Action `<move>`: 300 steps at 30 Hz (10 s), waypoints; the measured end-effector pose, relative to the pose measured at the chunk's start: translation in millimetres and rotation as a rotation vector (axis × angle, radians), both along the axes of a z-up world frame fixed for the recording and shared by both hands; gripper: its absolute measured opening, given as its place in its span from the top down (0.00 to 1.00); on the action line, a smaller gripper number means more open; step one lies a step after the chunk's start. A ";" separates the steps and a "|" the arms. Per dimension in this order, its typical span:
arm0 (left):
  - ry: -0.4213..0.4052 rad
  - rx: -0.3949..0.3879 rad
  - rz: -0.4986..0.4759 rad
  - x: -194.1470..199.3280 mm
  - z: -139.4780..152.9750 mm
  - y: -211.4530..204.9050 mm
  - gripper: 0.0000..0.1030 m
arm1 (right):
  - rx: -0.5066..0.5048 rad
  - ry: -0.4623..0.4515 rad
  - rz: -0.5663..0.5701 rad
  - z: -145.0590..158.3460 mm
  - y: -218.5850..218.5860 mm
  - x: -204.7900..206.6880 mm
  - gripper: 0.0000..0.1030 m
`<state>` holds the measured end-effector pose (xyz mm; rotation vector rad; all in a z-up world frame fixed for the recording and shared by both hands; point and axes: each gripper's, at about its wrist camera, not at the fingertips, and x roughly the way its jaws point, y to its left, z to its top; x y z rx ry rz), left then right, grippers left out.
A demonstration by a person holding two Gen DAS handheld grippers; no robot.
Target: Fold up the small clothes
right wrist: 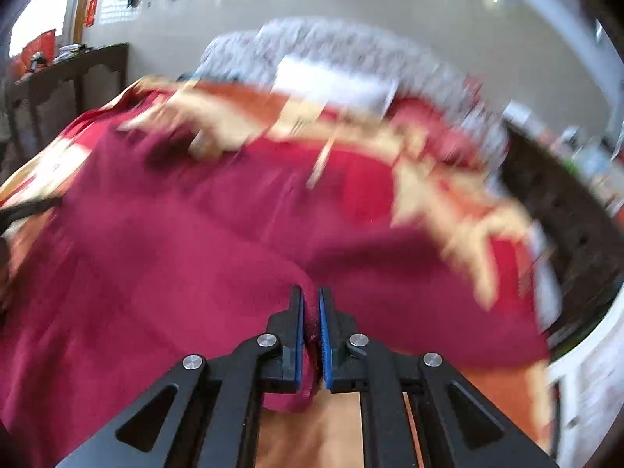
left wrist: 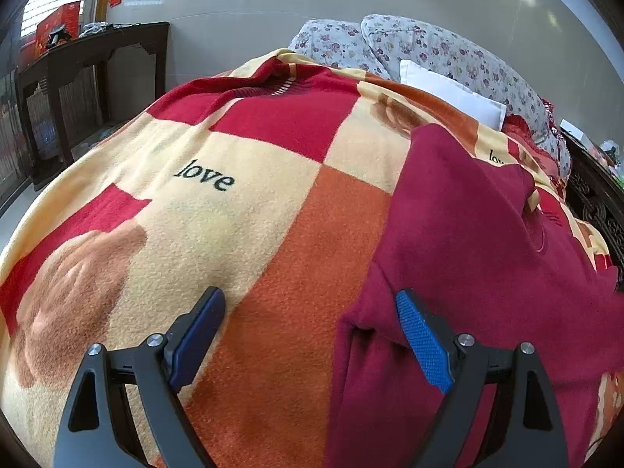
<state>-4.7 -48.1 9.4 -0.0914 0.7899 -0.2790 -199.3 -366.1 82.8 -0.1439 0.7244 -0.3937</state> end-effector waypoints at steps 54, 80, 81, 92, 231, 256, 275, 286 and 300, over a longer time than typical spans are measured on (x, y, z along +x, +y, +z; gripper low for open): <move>0.073 0.075 -0.188 -29.0 31.2 -75.9 0.09 | 0.743 -0.676 -0.280 11.4 -199.0 -126.7 0.93; 0.092 -0.079 -0.221 -18.2 27.9 -53.3 0.09 | 0.519 -0.068 0.273 -22.1 57.7 35.7 0.23; 0.072 -0.046 -0.229 -18.9 28.4 -60.7 0.09 | 0.530 -0.075 0.264 -20.3 53.8 27.8 0.23; -0.086 0.085 -0.298 -37.0 60.7 -93.4 0.89 | 0.670 -0.166 0.157 -21.1 7.7 -12.7 0.22; 0.277 0.266 -0.270 -220.7 -3.8 59.3 0.07 | 0.842 0.087 0.212 -93.5 78.8 -190.8 0.29; 0.228 0.093 -0.503 -182.6 72.9 40.4 0.93 | 0.994 -0.213 0.477 -27.6 51.5 -136.9 0.85; 0.181 0.006 -0.297 75.4 84.9 -86.9 0.87 | 1.009 -0.242 0.090 -22.8 -101.6 93.4 0.45; -0.019 0.004 -0.287 48.2 131.9 -57.4 0.24 | 0.809 -0.336 0.174 27.2 -79.4 38.2 0.54; 0.092 0.058 -0.148 105.8 71.3 -94.0 0.24 | 0.581 -0.131 0.025 -22.1 -71.5 150.6 0.58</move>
